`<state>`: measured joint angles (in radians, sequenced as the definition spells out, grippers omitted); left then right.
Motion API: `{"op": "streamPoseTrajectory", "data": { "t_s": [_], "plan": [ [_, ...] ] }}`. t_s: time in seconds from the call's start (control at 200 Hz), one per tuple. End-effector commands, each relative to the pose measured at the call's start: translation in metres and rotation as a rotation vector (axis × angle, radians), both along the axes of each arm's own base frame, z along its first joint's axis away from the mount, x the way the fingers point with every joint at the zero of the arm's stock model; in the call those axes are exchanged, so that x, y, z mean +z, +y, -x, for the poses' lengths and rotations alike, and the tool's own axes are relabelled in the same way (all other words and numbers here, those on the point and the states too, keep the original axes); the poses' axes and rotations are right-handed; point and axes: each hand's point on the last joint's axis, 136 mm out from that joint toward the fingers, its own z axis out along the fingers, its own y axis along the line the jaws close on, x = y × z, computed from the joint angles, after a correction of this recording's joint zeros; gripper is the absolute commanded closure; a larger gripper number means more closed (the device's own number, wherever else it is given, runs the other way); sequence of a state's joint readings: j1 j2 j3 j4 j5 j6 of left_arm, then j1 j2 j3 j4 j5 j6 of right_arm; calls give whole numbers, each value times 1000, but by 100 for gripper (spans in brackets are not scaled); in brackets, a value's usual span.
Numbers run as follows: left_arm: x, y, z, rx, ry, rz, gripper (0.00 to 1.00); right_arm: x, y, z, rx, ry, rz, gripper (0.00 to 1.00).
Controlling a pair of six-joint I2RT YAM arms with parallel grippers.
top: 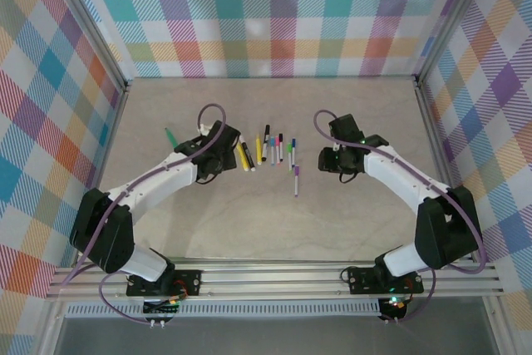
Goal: Open the pen caps
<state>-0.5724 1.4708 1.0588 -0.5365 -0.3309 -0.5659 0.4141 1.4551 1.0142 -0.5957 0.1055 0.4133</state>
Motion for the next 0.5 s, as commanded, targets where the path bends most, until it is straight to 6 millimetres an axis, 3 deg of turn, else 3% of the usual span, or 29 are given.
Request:
{"op": "streamPoseTrajectory", "data": {
  "t_s": [0.0,0.34,0.495],
  "plan": [
    [-8,-6,-6,36,-18,31,55,15,12,-4,5,-59,-71,53],
    [-56,-42,-31,4,62,89,55,22,20,-5,12,-63,-110,55],
    [-71,-49,-40,14,87,86,55,26,20,-6,13,-70,-113,55]
  ]
}}
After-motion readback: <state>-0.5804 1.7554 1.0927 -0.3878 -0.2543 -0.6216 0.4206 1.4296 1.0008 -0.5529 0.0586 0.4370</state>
